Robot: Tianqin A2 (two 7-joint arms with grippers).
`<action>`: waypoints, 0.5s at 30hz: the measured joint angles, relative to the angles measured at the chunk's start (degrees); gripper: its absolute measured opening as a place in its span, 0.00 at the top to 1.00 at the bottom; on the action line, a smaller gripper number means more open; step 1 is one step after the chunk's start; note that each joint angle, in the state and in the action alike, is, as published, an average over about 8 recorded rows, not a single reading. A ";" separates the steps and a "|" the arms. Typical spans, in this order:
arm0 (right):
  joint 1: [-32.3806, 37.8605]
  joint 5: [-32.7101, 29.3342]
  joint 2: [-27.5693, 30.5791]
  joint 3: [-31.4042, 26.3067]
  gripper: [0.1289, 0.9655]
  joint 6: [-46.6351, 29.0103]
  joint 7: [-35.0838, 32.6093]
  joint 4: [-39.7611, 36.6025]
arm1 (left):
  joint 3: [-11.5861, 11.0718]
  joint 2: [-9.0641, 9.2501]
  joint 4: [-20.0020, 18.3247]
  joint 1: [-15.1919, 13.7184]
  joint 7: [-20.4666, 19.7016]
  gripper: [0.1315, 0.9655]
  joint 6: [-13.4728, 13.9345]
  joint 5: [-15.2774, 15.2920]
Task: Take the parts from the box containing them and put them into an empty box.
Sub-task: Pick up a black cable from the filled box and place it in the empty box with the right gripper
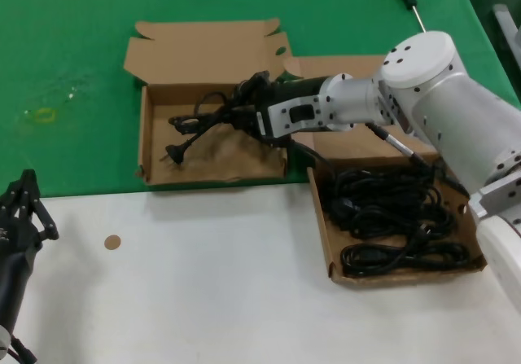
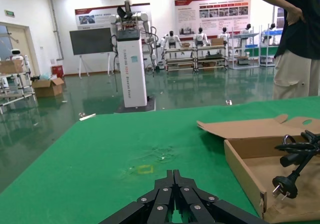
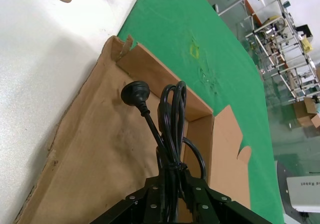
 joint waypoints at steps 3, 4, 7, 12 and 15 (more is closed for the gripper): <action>0.52 0.52 -0.36 0.81 0.90 0.18 -1.52 -1.93 | 0.00 0.00 0.00 0.00 0.00 0.98 0.00 0.00; 0.67 0.67 -0.45 1.05 0.89 0.22 -1.92 -2.49 | 0.00 0.00 0.00 0.00 0.00 0.98 0.00 0.00; 1.04 1.03 -0.67 1.68 0.88 0.29 -2.90 -3.92 | 0.00 0.00 0.00 0.00 0.00 0.98 0.00 0.00; 1.35 1.44 -0.84 2.55 0.84 0.16 -3.95 -5.27 | 0.00 0.00 0.00 0.00 0.00 0.98 0.00 0.00; 1.17 1.51 -0.71 2.84 0.79 -0.10 -4.06 -5.00 | 0.00 0.00 0.00 0.00 0.00 0.98 0.00 0.00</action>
